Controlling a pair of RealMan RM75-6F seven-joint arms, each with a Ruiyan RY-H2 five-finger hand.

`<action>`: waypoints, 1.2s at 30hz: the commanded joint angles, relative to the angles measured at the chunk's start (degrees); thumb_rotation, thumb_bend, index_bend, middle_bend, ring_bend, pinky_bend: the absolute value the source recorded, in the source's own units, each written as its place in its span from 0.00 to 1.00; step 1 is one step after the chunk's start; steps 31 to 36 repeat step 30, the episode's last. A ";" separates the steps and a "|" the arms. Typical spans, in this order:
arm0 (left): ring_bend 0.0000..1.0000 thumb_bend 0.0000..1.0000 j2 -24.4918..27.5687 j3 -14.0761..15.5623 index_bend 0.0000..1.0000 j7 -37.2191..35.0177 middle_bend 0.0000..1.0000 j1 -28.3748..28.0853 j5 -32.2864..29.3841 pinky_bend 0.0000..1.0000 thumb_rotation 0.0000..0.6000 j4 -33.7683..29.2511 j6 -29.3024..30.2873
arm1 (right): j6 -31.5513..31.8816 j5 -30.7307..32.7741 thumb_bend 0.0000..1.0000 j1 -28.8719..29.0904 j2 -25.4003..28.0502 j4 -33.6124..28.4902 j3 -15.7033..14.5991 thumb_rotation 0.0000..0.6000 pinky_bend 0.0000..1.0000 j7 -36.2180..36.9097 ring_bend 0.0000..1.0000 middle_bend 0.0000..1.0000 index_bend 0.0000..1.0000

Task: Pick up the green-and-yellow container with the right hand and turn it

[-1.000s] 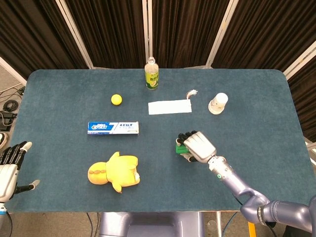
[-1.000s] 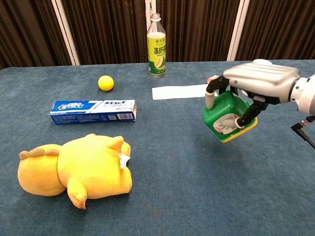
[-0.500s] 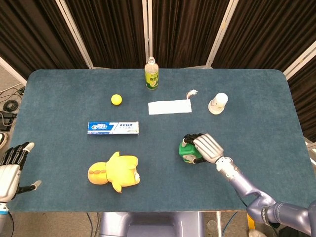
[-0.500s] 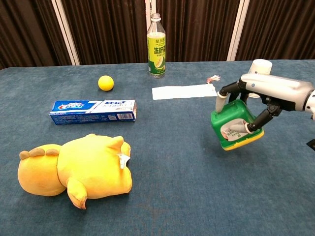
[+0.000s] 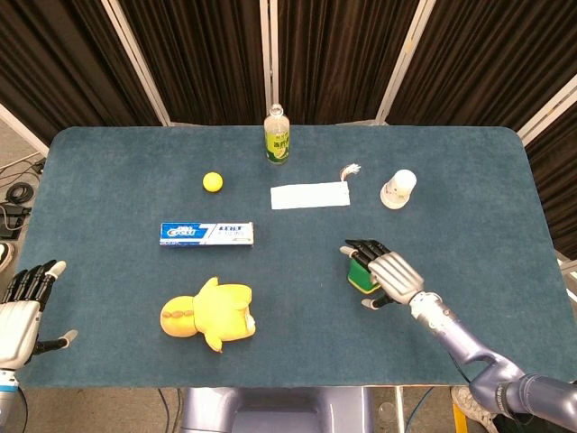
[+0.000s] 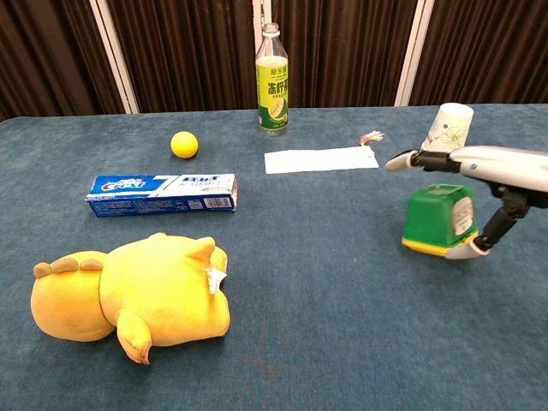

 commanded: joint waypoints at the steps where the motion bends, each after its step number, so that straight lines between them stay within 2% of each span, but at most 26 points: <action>1: 0.00 0.00 0.03 0.07 0.00 -0.02 0.00 -0.01 0.11 0.00 1.00 -0.06 -0.03 | 1.89 -1.32 0.05 -1.22 2.02 -0.97 -0.60 1.00 0.08 1.06 0.00 0.00 0.01; 6: 0.00 0.00 0.17 0.32 0.00 -0.09 0.00 0.11 0.80 0.00 1.00 -0.33 0.26 | 4.28 -2.00 0.05 -2.95 5.37 -3.84 -1.22 1.00 0.07 1.81 0.00 0.00 0.00; 12: 0.00 0.00 0.44 0.56 0.00 -0.63 0.00 0.47 1.77 0.00 1.00 -0.57 1.09 | 11.05 -3.73 0.05 -6.50 11.62 -9.94 -1.49 1.00 0.02 0.16 0.00 0.00 0.00; 14: 0.00 0.00 0.48 0.44 0.00 -1.41 0.00 0.54 2.19 0.00 1.00 -0.36 1.53 | 15.49 -4.13 0.04 -8.97 14.90 -12.76 -1.33 1.00 0.00 -2.95 0.00 0.00 0.00; 15: 0.00 0.00 0.41 0.30 0.00 -2.08 0.00 0.59 2.28 0.00 1.00 -0.06 1.79 | 19.53 -2.88 0.04 -11.99 16.82 -14.88 -1.08 1.00 0.00 -7.30 0.00 0.00 0.00; 17: 0.00 0.00 0.38 0.28 0.00 -3.26 0.00 0.65 2.88 0.00 1.00 0.47 2.17 | 22.86 -1.53 0.02 -15.57 18.39 -18.82 -1.38 1.00 0.00 -14.59 0.00 0.00 0.00; 19: 0.00 0.00 0.59 0.32 0.00 -4.93 0.00 0.63 3.56 0.00 1.00 0.63 2.36 | 25.35 -0.67 0.00 -18.38 18.99 -20.61 -1.64 1.00 0.00 -19.18 0.00 0.00 0.00; 24: 0.00 0.00 0.88 0.56 0.00 -6.42 0.00 0.86 4.81 0.00 1.00 1.03 3.08 | 29.33 0.73 0.00 -23.10 18.36 -22.42 -1.69 1.00 0.00 -23.03 0.00 0.00 0.00; 30: 0.00 0.00 0.84 1.03 0.00 -6.69 0.00 1.23 5.99 0.00 1.00 1.04 3.77 | 32.01 2.30 0.00 -26.23 17.35 -22.98 -0.46 1.00 0.00 -28.47 0.00 0.00 0.00; 36: 0.00 0.00 0.84 1.03 0.00 -6.69 0.00 1.23 5.99 0.00 1.00 1.04 3.77 | 32.01 2.30 0.00 -26.23 17.35 -22.98 -0.46 1.00 0.00 -28.47 0.00 0.00 0.00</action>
